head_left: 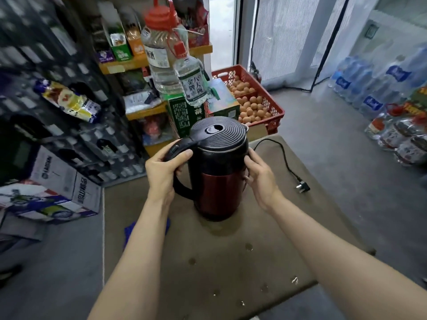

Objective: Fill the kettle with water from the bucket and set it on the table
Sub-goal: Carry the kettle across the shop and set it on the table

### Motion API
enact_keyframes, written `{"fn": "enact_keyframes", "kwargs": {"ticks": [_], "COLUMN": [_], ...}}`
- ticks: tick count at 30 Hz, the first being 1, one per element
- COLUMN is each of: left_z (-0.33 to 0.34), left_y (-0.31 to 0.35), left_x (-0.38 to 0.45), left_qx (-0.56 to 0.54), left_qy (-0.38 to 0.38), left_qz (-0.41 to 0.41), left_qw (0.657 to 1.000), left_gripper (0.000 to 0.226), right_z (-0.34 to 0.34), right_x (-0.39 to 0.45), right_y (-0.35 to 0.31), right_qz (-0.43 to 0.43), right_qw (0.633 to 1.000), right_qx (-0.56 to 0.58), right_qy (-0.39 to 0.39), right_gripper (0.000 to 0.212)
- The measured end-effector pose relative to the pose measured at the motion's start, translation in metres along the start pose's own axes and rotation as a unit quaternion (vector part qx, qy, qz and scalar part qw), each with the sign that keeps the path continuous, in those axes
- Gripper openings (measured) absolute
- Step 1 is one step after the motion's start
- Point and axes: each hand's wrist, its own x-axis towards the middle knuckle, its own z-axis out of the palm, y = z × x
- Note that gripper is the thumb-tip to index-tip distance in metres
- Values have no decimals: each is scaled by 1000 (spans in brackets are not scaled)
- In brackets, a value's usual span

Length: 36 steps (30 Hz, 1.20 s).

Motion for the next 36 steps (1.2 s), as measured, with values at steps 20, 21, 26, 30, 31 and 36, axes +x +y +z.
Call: {"fn": "enact_keyframes", "kwargs": {"ticks": [20, 21, 26, 30, 31, 36], "left_z": [-35, -37, -37, -40, -40, -45], "left_y": [-22, -22, -30, -36, -37, -42], "left_x": [-24, -25, -38, -41, -38, -23], "left_qx": [89, 101, 59, -10, -25, -60], "left_qy": [-64, -71, -61, -38, -35, -28], "left_qz": [-50, -63, -86, -67, -59, -44], "left_qw": [993, 990, 993, 997, 997, 997], "left_gripper": [41, 39, 34, 36, 37, 45], "right_z": [-22, -24, -16, -6, -3, 5], "right_x": [5, 5, 6, 11, 12, 12], "right_y": [37, 37, 48, 55, 54, 55], "right_qz": [52, 53, 68, 78, 76, 62], "right_qw": [998, 998, 998, 997, 996, 997], "right_qx": [10, 10, -5, 23, 28, 34], "right_qy": [-26, -31, -1, 10, 21, 39], "right_gripper": [41, 40, 42, 68, 66, 67]}}
